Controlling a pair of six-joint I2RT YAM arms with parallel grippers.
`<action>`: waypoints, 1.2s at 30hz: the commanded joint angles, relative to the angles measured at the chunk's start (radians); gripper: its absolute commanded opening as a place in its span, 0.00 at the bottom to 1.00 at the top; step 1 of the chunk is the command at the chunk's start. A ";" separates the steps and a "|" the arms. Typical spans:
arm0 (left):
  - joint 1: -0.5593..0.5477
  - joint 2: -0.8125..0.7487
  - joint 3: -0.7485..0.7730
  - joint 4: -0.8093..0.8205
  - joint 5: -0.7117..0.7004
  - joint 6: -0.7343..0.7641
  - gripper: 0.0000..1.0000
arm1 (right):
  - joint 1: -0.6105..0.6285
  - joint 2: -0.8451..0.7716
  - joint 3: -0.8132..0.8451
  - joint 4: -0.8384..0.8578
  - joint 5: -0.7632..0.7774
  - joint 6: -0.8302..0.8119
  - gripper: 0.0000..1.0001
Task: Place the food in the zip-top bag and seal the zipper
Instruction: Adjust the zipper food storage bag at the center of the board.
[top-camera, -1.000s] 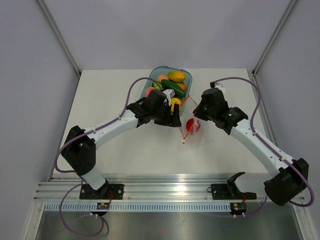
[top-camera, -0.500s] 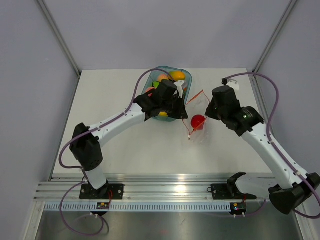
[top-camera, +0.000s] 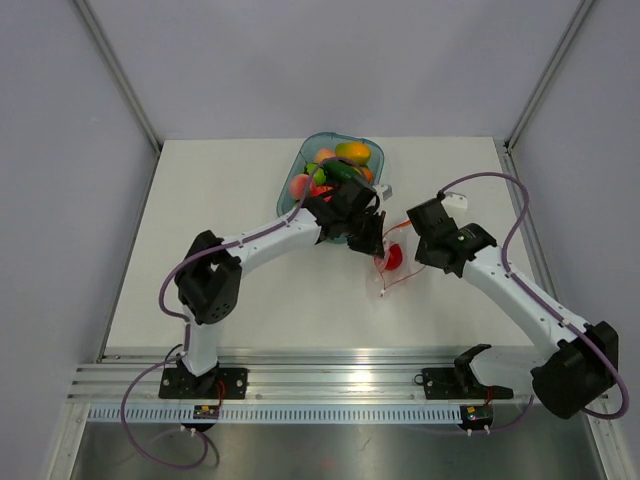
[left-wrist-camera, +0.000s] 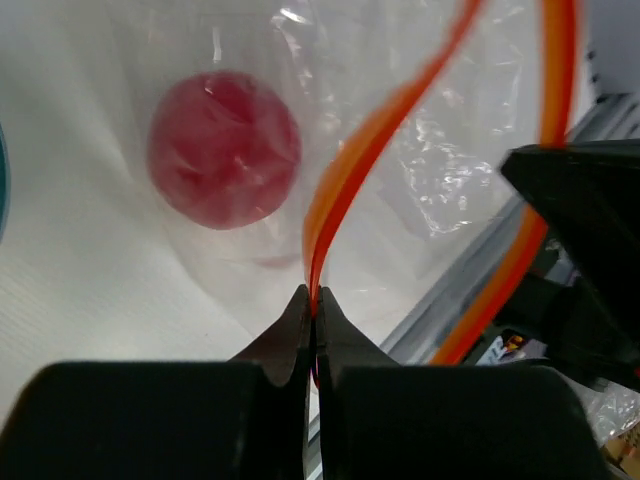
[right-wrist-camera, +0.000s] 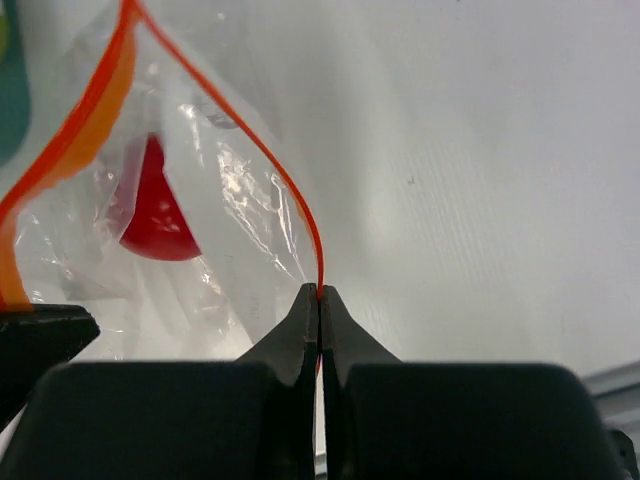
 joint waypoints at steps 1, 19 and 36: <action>0.004 -0.025 0.008 -0.057 -0.017 0.028 0.00 | -0.011 -0.038 0.067 -0.031 0.052 0.014 0.00; 0.004 -0.077 -0.013 0.000 0.044 0.019 0.00 | -0.011 -0.113 0.100 -0.057 0.083 0.010 0.00; 0.006 -0.034 0.142 -0.056 0.099 0.073 0.00 | -0.011 -0.095 0.319 -0.140 0.175 -0.090 0.00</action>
